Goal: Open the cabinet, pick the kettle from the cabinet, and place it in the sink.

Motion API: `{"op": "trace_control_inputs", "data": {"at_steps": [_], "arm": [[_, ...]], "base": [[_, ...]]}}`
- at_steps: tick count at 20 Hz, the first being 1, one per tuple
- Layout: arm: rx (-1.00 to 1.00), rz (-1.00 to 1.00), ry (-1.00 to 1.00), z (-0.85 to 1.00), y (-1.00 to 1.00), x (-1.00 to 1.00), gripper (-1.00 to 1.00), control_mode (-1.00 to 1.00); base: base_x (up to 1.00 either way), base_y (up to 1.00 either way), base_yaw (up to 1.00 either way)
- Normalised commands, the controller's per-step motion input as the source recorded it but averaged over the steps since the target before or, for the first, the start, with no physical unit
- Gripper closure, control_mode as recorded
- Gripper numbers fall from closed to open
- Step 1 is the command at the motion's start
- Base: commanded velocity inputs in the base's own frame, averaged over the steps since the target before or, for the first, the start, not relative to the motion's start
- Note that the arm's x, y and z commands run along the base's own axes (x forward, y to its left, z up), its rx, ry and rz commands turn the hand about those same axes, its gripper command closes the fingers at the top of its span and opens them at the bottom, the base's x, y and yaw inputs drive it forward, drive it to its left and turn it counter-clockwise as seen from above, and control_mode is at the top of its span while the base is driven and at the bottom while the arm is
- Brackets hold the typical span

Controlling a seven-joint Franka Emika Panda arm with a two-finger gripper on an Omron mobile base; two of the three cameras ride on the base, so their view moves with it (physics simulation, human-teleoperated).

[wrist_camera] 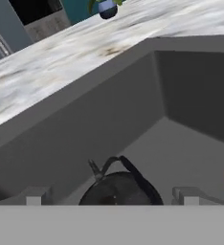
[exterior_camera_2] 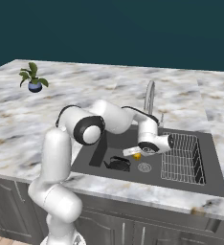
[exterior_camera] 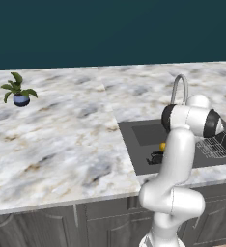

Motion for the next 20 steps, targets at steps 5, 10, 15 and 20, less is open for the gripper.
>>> {"op": "trace_control_inputs", "data": {"at_steps": [5,10,15,20], "arm": [[0.00,-0.08,-0.02,0.32,0.00,-0.21,-1.00,-1.00],[-0.01,-0.05,-0.06,0.29,0.00,-0.27,-1.00,-1.00],[-0.06,-0.02,-0.11,0.32,0.01,-0.27,-1.00,-1.00],[-0.09,-0.01,-0.10,0.36,0.02,-0.26,-1.00,-1.00]], "base": [[0.00,0.00,0.00],[0.00,0.00,0.00],[0.00,0.00,0.00],[0.00,0.00,0.00]]}}
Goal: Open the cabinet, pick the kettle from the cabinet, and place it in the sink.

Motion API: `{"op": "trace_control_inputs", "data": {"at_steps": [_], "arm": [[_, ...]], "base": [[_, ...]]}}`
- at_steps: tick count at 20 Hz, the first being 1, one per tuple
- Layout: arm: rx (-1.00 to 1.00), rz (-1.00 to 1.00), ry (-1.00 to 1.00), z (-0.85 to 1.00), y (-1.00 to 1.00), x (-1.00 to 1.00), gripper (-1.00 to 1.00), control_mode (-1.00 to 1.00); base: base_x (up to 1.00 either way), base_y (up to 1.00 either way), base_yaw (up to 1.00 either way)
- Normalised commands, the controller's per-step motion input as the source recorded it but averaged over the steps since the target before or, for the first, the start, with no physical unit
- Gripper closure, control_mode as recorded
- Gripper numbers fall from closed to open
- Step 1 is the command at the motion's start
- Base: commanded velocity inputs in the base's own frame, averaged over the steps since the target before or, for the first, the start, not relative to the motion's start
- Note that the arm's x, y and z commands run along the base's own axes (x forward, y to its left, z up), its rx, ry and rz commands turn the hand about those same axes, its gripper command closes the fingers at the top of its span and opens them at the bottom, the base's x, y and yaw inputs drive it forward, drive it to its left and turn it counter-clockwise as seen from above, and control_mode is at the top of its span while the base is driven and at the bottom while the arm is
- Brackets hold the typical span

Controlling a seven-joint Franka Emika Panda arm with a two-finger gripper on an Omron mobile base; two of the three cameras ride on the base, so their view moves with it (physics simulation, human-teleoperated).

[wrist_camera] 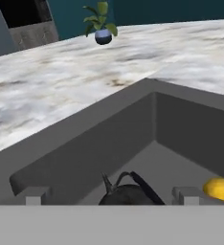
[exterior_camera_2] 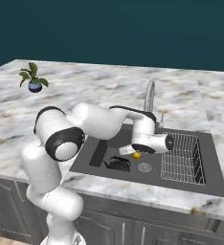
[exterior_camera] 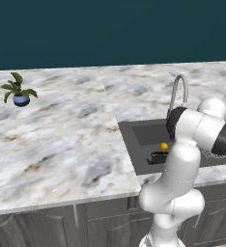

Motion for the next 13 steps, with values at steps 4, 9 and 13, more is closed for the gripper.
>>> {"op": "trace_control_inputs", "data": {"at_steps": [4,9,13], "arm": [[-0.11,-0.02,-0.05,0.36,0.03,-0.27,-1.00,-1.00],[-0.08,-0.10,-0.04,0.34,0.05,-0.29,-1.00,-1.00],[-0.06,-0.17,0.00,0.34,0.08,-0.26,-1.00,-1.00]], "base": [[0.00,0.00,0.00],[0.00,0.00,0.00],[0.00,0.00,0.00]]}}
